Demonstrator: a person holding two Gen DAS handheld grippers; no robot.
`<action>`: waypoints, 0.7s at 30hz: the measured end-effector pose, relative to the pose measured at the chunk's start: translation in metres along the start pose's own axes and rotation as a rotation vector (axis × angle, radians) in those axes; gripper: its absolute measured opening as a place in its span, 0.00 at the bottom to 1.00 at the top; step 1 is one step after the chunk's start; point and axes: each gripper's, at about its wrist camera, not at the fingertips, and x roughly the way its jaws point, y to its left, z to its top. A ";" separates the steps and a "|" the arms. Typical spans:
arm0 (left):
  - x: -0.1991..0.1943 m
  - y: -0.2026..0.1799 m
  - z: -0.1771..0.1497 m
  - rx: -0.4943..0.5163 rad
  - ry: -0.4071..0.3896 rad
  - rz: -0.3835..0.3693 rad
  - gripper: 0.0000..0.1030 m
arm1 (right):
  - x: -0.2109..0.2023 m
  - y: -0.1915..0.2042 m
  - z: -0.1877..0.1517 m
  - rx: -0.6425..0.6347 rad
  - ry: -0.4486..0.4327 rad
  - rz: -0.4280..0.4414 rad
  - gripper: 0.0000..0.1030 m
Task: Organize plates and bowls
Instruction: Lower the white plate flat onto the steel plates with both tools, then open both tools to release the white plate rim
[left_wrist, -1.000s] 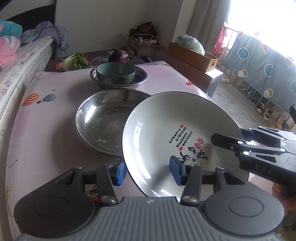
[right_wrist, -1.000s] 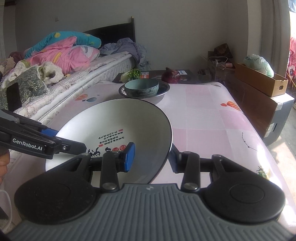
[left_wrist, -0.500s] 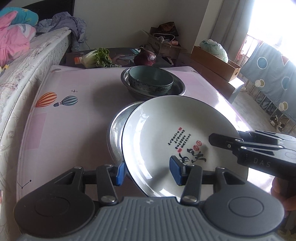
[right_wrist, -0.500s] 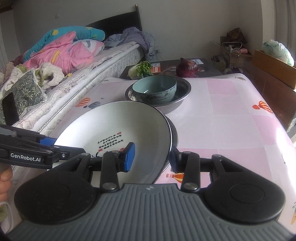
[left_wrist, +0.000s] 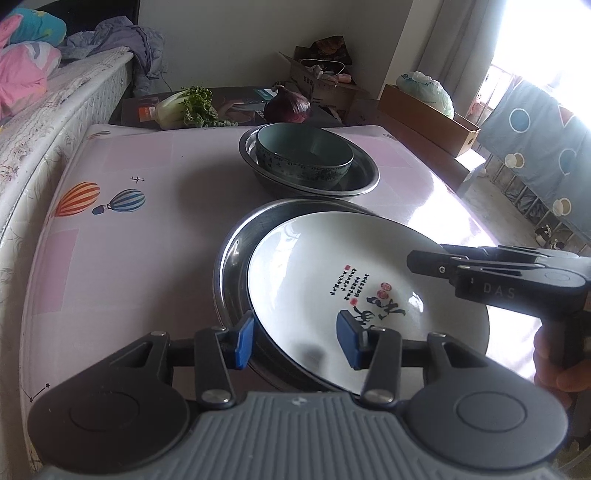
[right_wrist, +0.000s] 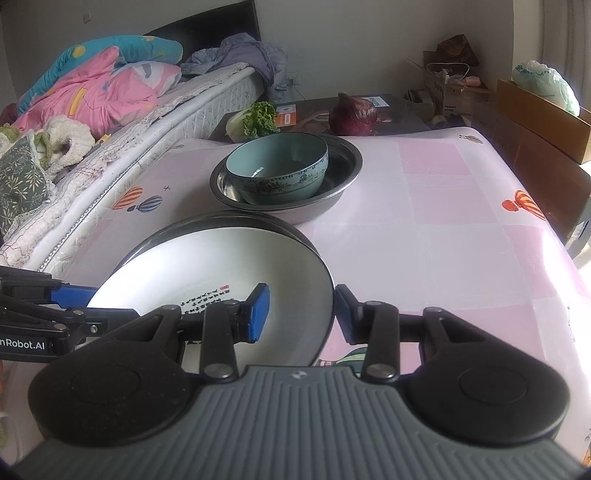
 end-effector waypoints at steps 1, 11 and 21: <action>0.000 0.001 0.000 0.001 0.000 0.000 0.46 | 0.001 0.001 0.001 -0.005 -0.006 0.000 0.37; -0.011 -0.001 0.002 0.012 -0.010 0.050 0.55 | -0.001 0.003 0.002 0.002 -0.041 0.004 0.39; -0.020 -0.011 0.001 0.051 -0.051 0.091 0.59 | -0.026 -0.003 -0.007 0.048 -0.082 0.020 0.44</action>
